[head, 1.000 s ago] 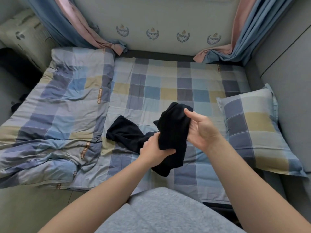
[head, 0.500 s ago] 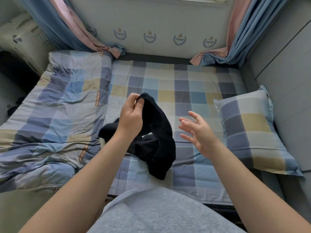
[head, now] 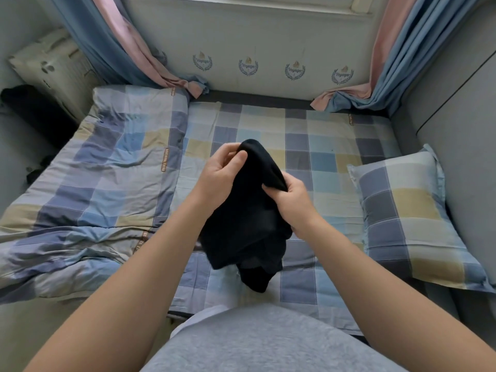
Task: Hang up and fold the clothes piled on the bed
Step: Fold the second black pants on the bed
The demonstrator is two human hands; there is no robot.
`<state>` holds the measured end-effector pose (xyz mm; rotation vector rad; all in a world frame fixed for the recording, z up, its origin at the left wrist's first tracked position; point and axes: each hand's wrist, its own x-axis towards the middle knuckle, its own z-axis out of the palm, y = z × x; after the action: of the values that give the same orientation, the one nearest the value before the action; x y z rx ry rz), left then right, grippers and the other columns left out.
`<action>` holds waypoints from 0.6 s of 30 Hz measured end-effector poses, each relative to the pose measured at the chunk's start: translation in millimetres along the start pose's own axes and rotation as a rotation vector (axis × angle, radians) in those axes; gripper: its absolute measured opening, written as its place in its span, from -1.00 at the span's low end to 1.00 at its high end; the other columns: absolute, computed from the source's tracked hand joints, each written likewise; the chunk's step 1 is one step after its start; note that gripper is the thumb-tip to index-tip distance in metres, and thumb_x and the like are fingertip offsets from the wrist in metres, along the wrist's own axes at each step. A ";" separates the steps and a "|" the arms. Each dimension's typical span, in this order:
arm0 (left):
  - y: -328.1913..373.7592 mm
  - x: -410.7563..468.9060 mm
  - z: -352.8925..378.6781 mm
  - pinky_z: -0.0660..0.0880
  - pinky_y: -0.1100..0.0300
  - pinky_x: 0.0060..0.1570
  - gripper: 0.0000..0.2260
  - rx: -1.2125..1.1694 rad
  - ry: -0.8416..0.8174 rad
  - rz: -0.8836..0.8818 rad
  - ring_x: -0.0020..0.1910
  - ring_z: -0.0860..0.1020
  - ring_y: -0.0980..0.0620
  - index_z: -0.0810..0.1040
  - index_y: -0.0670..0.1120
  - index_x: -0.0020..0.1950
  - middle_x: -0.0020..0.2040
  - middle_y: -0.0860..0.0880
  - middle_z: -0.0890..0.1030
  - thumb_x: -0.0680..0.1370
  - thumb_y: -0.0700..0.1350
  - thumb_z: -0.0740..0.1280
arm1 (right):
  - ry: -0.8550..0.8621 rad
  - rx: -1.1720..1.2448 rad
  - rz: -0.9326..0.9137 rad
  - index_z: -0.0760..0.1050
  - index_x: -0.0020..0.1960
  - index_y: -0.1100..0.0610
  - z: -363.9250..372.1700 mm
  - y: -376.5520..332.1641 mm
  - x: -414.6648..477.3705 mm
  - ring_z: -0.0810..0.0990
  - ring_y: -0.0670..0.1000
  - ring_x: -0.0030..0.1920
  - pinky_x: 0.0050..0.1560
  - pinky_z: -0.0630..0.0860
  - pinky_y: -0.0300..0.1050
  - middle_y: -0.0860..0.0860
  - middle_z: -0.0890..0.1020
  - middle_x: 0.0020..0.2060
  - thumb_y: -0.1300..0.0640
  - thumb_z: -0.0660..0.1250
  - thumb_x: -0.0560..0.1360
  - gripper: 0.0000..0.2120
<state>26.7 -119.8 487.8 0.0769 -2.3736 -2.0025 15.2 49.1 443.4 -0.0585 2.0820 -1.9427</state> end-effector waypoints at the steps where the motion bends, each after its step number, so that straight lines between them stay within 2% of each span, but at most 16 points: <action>1: -7.3 -5.2 0.7 0.49 0.43 -0.02 -0.77 -0.059 -0.032 -0.058 0.01 0.59 0.35 0.49 -0.07 0.31 0.11 0.08 0.61 0.66 -0.07 0.28 | 0.026 0.044 0.016 0.62 0.13 -0.04 -1.9 -1.2 1.1 0.68 0.08 0.06 0.05 0.65 0.04 -0.01 0.72 0.00 0.15 0.33 0.59 -0.82; 4: -30.9 -22.9 11.9 0.58 0.18 0.10 -0.48 -0.229 -0.203 -0.179 0.18 0.63 0.09 0.39 0.05 0.44 0.25 0.02 0.62 0.52 0.00 0.48 | 0.126 0.191 0.093 0.59 0.19 0.05 -5.2 -12.4 5.9 0.71 0.10 0.02 -0.05 0.65 0.00 0.04 0.73 -0.01 0.23 0.33 0.59 -0.79; 7: -41.9 -34.8 27.9 0.61 0.13 0.08 -0.38 -0.179 -0.290 -0.190 0.16 0.65 0.07 0.37 0.24 0.36 0.17 0.13 0.65 0.39 0.05 0.58 | 0.159 0.251 0.158 0.59 0.16 0.06 -7.3 -26.6 8.6 0.73 0.09 -0.04 -0.17 0.65 -0.07 0.05 0.73 -0.04 0.26 0.31 0.60 -0.80; 9: -44.4 -34.3 35.0 0.62 0.05 0.12 -0.33 -0.138 -0.266 -0.197 0.15 0.65 0.07 0.37 0.16 0.38 0.17 0.09 0.66 0.36 0.04 0.61 | 0.148 0.245 0.160 0.59 0.16 0.11 -10.2 -34.0 7.0 0.72 0.12 -0.02 -0.14 0.66 -0.02 0.09 0.73 -0.03 0.28 0.31 0.59 -0.80; 11: -45.1 -30.2 39.7 0.61 -0.03 0.14 -0.42 -0.085 -0.217 -0.196 0.11 0.66 0.06 0.44 0.02 0.35 0.14 0.03 0.67 0.40 -0.06 0.60 | 0.106 0.264 0.155 0.59 0.17 0.19 -14.8 -38.5 4.0 0.70 0.19 0.04 -0.02 0.66 0.07 0.17 0.71 0.01 0.31 0.31 0.58 -0.80; 14: -45.3 -28.5 45.5 0.62 -0.01 0.12 -0.69 -0.104 -0.151 -0.214 0.04 0.68 0.07 0.57 0.00 0.21 0.04 0.04 0.72 0.50 -0.17 0.51 | 0.047 0.270 0.068 0.56 0.25 0.20 -25.3 -37.0 -3.2 0.66 0.15 0.15 0.12 0.61 0.04 0.15 0.68 0.11 0.28 0.32 0.59 -0.76; 16: -42.5 -29.9 44.3 0.61 -0.08 0.15 -0.76 -0.245 -0.091 -0.291 0.05 0.69 0.00 0.60 -0.02 0.19 0.03 0.00 0.73 0.54 -0.16 0.47 | 0.055 0.112 -0.003 0.45 0.42 0.04 -35.6 -27.7 -5.5 0.55 0.01 0.32 0.29 0.50 -0.05 0.00 0.58 0.30 0.09 0.38 0.56 -0.57; 18: -38.4 -27.9 39.8 0.59 -0.15 0.17 -0.76 -0.385 -0.067 -0.345 0.08 0.69 -0.11 0.60 -0.08 0.24 0.08 -0.09 0.72 0.57 -0.14 0.43 | 0.000 0.074 0.023 0.31 0.51 -0.08 -42.7 -14.1 -9.8 0.49 -0.07 0.36 0.27 0.48 -0.17 -0.05 0.47 0.39 -0.09 0.44 0.45 -0.33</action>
<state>52.7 -85.4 443.3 0.4395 -2.0752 -2.6176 12.0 91.5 461.1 -0.0193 2.0003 -2.0037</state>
